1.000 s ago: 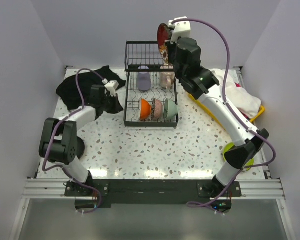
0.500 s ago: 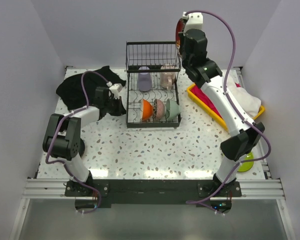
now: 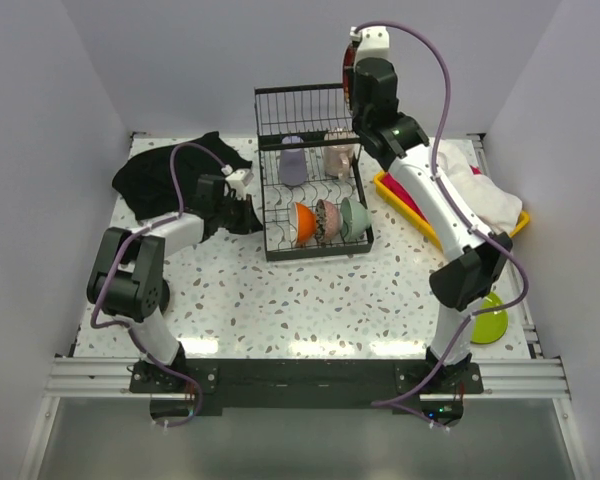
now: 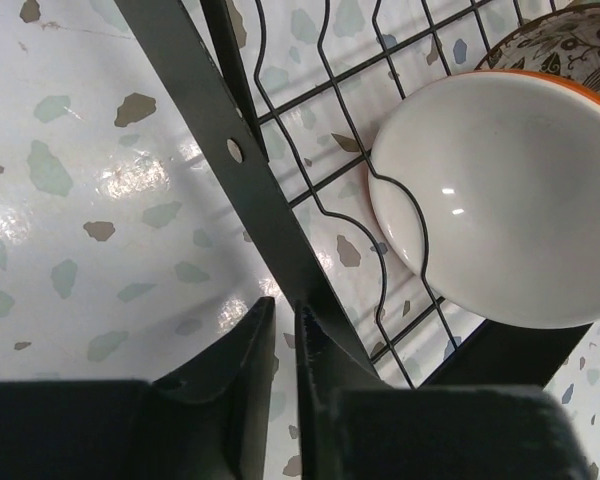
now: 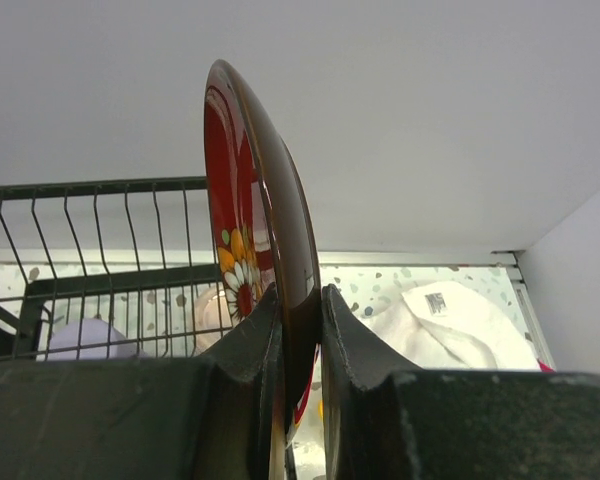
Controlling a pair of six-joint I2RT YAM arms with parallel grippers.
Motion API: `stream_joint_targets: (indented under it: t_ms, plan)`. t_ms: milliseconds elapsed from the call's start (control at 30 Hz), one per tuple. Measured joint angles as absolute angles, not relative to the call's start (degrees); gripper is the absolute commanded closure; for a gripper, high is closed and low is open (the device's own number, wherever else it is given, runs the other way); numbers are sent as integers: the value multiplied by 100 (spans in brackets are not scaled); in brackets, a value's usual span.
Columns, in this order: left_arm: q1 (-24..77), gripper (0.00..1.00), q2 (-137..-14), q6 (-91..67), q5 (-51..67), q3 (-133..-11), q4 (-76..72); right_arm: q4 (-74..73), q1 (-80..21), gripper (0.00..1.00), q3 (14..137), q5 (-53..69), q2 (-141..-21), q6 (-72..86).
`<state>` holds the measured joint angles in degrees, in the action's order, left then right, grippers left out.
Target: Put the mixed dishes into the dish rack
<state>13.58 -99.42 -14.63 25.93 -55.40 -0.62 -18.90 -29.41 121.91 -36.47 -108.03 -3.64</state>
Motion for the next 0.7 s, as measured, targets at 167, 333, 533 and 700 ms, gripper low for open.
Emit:
stream_joint_targets:
  t_ms: [167, 333, 533, 700]
  plan:
    - [1337, 73, -9690, -1566, 2510, -5468, -32, -1994, -2941, 100, 12213, -3675, -11000, -425]
    - [1306, 73, -9356, -1623, 2532, -5384, -75, -2040, -2941, 100, 12346, -3806, -11214, -543]
    - [1271, 72, -9301, -1732, 2552, -5334, -126, -2060, -2941, 100, 12396, -3948, -11288, -720]
    - [1238, 72, -9301, -1793, 2580, -5284, -187, -2062, -2941, 100, 12652, -4106, -11511, -930]
